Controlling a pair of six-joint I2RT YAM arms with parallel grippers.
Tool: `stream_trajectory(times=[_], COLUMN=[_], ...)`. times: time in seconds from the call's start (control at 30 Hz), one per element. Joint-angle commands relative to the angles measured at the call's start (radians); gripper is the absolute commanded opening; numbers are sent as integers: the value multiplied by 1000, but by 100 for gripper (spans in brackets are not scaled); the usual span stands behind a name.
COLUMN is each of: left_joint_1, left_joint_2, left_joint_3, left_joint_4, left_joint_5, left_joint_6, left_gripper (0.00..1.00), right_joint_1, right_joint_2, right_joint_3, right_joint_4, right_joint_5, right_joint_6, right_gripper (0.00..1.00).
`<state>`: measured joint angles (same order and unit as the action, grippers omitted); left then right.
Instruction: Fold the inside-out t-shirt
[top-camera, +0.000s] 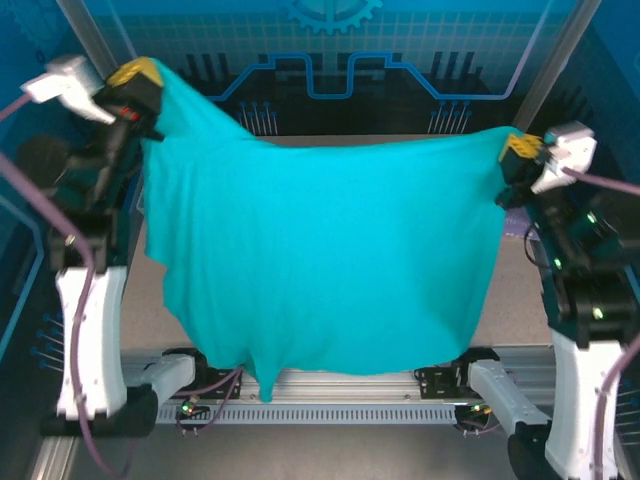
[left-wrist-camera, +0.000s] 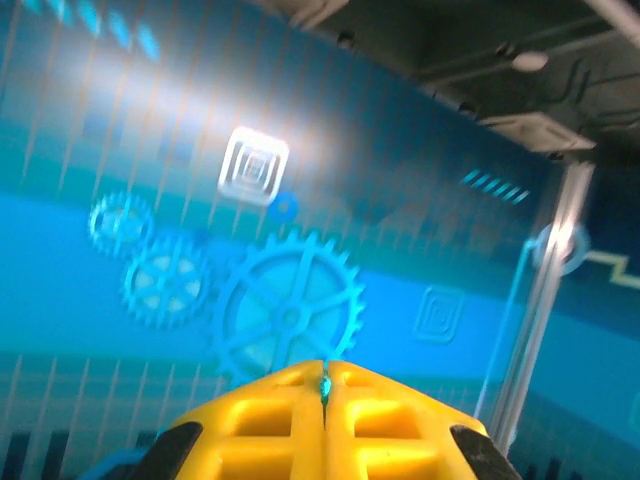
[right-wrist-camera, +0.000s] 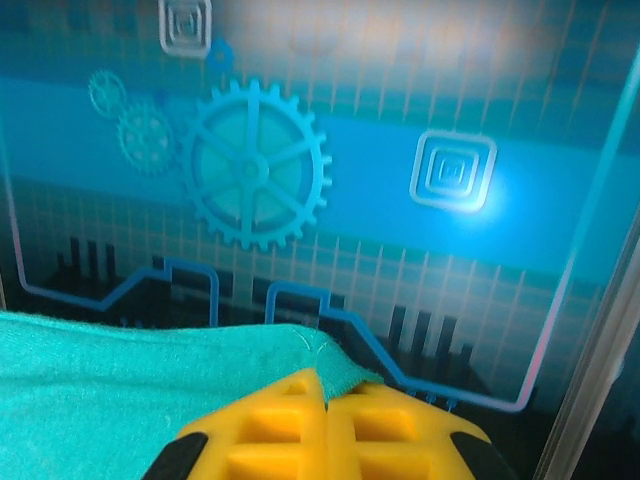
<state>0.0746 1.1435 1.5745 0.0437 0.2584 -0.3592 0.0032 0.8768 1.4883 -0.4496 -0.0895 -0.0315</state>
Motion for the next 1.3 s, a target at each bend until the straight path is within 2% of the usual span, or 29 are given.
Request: stream_trajectory(times=[0.0,0.13,0.23,0.3,0.37,0.47,0.53,0.63,0.8,0.9,0.97,1.07,1.27], left_joint_1=[-16,-59,-76,-79,-81,-84,-86,-96,-123,-179,-224,-244,-295], left_joint_2=[151,419,684,877,1060,1222,1239,1135,781,562,436,280,19], left_joint_3=[-92,-87,19,141,310,519,574,449,-57,-371,-558,-744,-1002], left_joint_4=[148,268,306,289,222,90,22,9,105,149,141,42,-118], left_joint_5=[-11,-26,-41,-41,-44,-59,-56,-69,-95,-100,-107,-104,-1], left_joint_6=[25,78,74,57,36,29,19,-11,-181,-229,-236,-258,-238], left_gripper=[0,3,4,19,34,50,56,58,60,61,61,62,62], right_joint_1=[-4,5,16,24,31,38,47,60,84,99,104,108,112], right_joint_2=[123,359,642,865,1089,1273,1280,1186,941,806,721,629,418], right_joint_3=[-96,-174,-121,8,205,426,456,373,44,-163,-289,-397,-631], right_joint_4=[149,340,450,442,353,201,148,79,-17,-57,-74,-158,-234], right_joint_5=[5,12,33,65,103,124,146,152,104,38,-26,-74,76], right_joint_6=[-24,-37,-18,13,42,65,69,72,153,238,284,308,420], right_gripper=[0,3,8,17,34,38,39,40,42,45,48,49,52])
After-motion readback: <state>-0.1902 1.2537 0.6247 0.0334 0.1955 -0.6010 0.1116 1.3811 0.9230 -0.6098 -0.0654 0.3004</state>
